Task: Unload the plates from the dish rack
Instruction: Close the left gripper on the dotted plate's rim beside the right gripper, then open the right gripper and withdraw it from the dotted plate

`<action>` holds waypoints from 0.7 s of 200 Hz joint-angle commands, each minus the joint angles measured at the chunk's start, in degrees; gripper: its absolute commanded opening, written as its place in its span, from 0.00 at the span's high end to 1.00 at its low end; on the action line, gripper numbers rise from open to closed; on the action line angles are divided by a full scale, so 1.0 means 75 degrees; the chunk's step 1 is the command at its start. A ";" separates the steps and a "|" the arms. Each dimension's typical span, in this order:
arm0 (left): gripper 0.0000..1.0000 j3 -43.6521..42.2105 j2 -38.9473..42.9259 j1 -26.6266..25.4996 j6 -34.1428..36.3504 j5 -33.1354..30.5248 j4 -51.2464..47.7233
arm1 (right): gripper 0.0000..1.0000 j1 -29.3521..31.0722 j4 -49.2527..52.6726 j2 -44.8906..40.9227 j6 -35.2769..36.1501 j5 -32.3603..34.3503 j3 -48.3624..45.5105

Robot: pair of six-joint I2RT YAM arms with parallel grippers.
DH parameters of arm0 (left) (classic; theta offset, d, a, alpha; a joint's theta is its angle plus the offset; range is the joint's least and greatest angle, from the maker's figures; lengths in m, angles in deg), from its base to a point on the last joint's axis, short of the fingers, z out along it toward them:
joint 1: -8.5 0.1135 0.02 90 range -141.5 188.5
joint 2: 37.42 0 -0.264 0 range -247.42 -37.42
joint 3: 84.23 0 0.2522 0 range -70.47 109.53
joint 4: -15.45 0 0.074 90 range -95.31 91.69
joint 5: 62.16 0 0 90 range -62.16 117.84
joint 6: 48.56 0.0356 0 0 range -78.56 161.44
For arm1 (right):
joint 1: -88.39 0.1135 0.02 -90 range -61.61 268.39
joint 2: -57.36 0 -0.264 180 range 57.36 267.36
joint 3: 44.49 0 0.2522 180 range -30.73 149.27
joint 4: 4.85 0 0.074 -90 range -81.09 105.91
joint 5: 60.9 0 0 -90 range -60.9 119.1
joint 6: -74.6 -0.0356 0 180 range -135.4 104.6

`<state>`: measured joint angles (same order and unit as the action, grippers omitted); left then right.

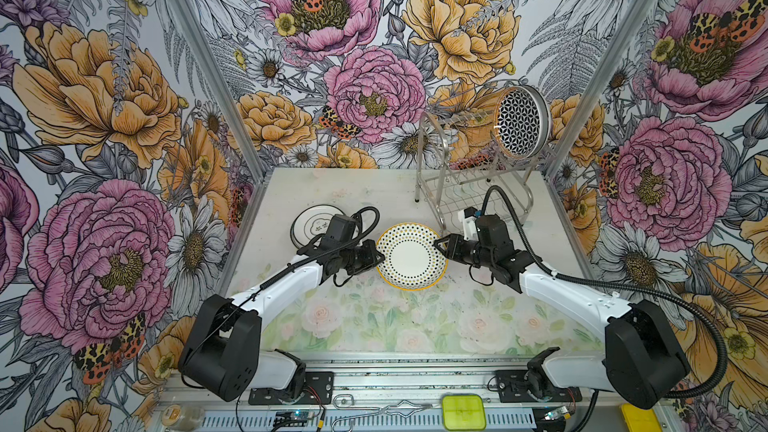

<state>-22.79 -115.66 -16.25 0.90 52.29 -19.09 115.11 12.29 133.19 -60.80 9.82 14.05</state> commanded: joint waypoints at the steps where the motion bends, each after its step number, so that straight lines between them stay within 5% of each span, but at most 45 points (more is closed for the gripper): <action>1: 1.00 -0.0182 0.0456 0.0294 0.0158 0.0028 -0.0152 | 0.54 0.0060 -0.0763 -0.0102 0.0016 -0.0076 0.0385; 93: 1.00 -0.0924 0.1291 0.1821 0.0474 0.0317 -0.0534 | 0.46 -0.0288 0.0423 -0.1066 0.0384 -0.0047 -0.0168; 140: 1.00 -0.0946 0.1271 0.1871 0.0609 -0.0008 -0.0524 | 0.42 -0.0548 0.1129 -0.1847 0.0844 -0.0169 -0.0392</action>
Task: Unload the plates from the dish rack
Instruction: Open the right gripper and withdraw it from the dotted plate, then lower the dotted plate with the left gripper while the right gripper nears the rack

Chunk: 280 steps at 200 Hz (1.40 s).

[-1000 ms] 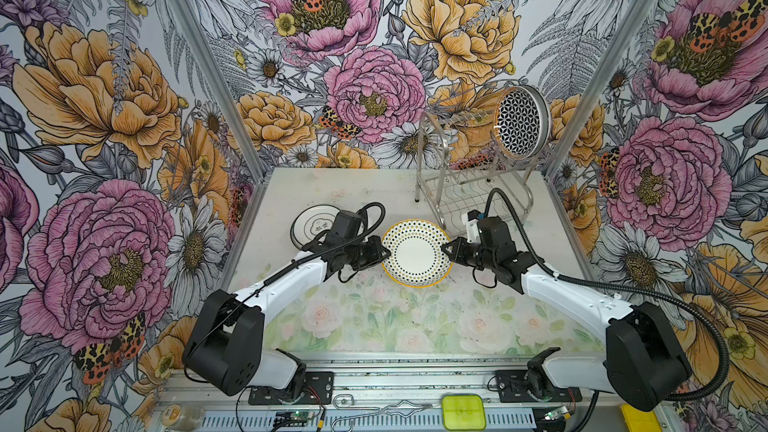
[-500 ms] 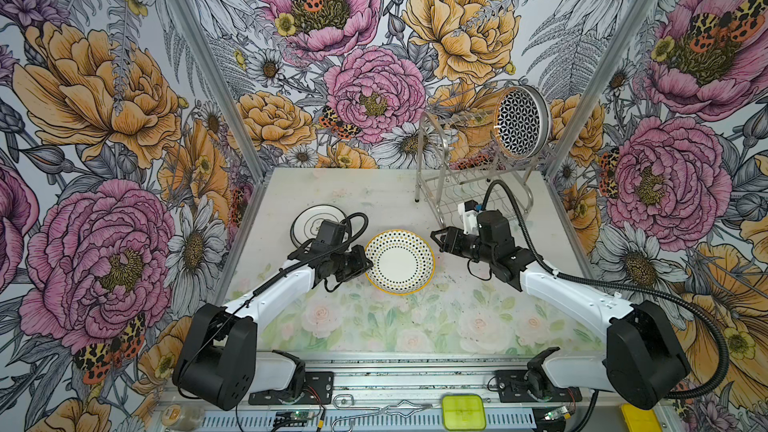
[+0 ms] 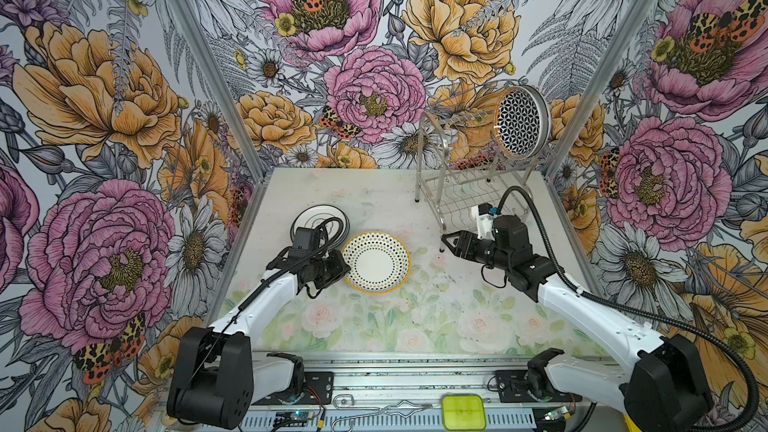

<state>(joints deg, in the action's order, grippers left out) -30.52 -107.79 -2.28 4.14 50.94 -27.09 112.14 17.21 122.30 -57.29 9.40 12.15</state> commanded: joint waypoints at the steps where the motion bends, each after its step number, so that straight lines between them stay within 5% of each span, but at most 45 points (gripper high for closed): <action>1: 1.00 0.0087 0.0220 0.0009 0.0179 0.0164 0.0549 | 0.42 -0.0159 0.0481 -0.0409 0.0373 -0.0114 -0.0150; 280: 0.97 0.0260 -0.0940 -0.0244 0.0291 -0.0553 0.0895 | 0.39 -0.1190 0.1594 -0.1509 0.0884 -0.0303 0.0353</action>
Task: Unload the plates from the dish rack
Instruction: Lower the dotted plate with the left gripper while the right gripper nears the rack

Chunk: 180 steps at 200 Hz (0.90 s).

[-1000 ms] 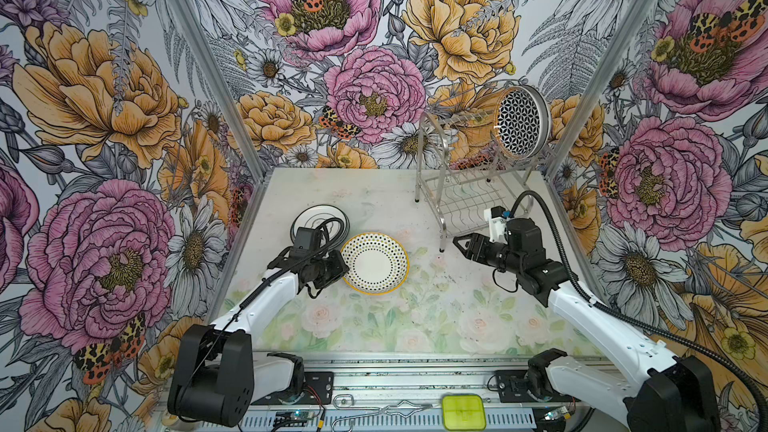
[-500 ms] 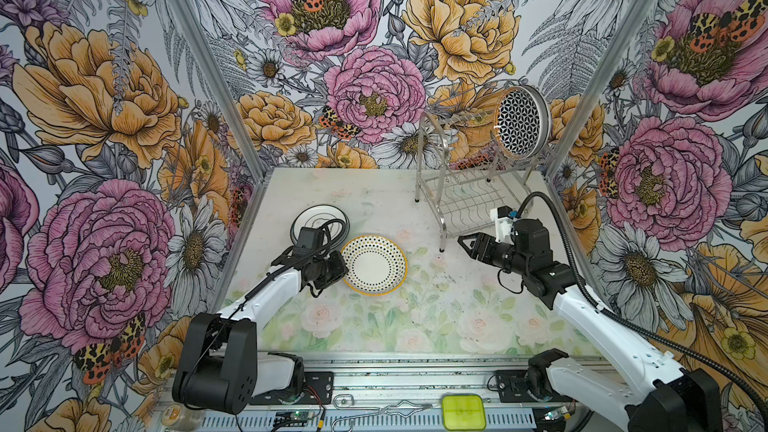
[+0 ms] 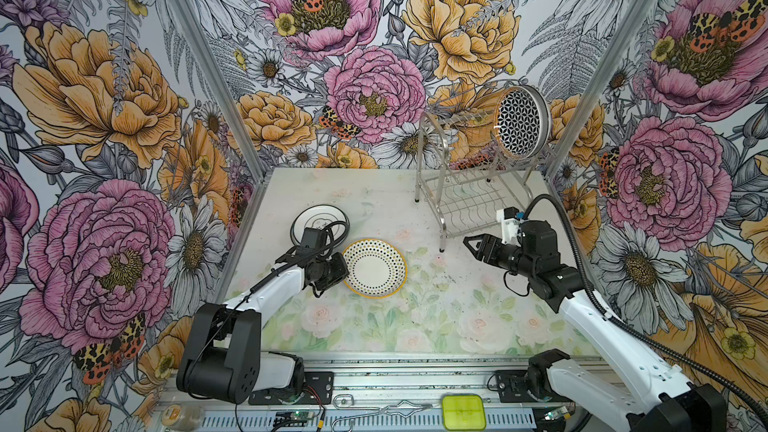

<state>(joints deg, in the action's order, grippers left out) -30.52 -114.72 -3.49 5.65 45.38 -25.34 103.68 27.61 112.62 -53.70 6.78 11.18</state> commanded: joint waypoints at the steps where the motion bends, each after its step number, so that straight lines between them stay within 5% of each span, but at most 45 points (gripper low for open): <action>1: 0.97 0.0256 -0.0023 -0.0087 0.0087 0.0184 0.0662 | 0.38 -0.0060 0.0216 -0.0225 0.0424 0.0047 0.0494; 102: 0.70 0.0226 -0.0250 -0.0105 0.0085 -0.0096 0.0516 | 0.32 -0.0121 0.1206 -0.0159 0.1959 0.0421 0.2106; 180: 0.42 0.0192 -0.0277 0.0075 0.0110 -0.0494 0.0184 | 0.27 -0.0150 0.1975 0.0073 0.3002 0.2806 0.3424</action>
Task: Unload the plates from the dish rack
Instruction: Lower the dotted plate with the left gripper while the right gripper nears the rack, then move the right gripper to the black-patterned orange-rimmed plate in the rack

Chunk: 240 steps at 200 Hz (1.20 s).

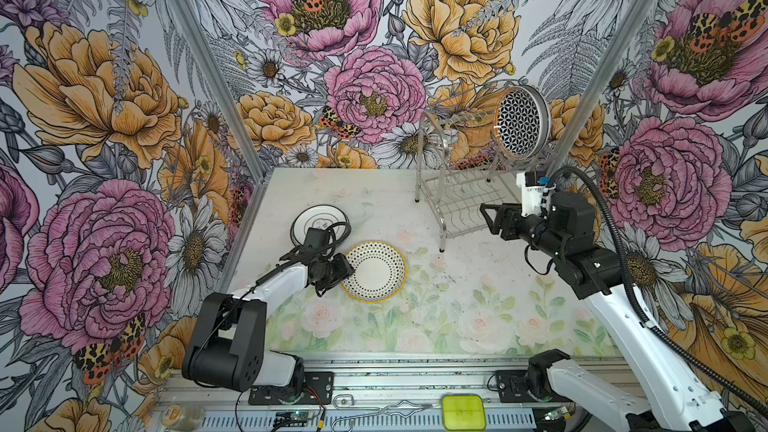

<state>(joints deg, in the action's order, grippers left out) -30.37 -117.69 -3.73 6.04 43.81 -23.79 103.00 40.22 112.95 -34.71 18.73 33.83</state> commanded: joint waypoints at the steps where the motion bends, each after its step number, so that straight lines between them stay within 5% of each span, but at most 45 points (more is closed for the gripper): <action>1: 0.41 0.0167 0.0126 0.0107 0.0062 -0.0287 -0.0036 | 0.27 -0.0061 0.0292 0.0023 0.0479 0.1250 0.0416; 60: 0.33 0.0136 0.0624 0.0574 -0.0004 -0.0767 -0.0498 | 0.23 -0.0061 0.0255 0.0068 0.0918 0.3502 0.1272; 147: 0.32 0.1303 0.1579 0.0592 0.0170 -0.1198 -0.1648 | 0.19 -0.0278 0.0220 0.2341 0.1173 0.4756 0.3883; 191: 0.32 0.1799 0.1707 0.0243 0.0170 -0.1340 -0.1900 | 0.20 -0.0582 0.0299 0.3823 0.1032 0.4591 0.5480; 240: 0.31 0.1931 0.1987 -0.0067 0.0031 -0.1195 -0.1900 | 0.20 -0.0971 0.0267 0.4387 0.0730 0.4291 0.5758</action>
<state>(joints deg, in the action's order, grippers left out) -17.96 -104.23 -3.36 6.41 35.11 -37.43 96.92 42.58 144.90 -27.58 51.80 74.90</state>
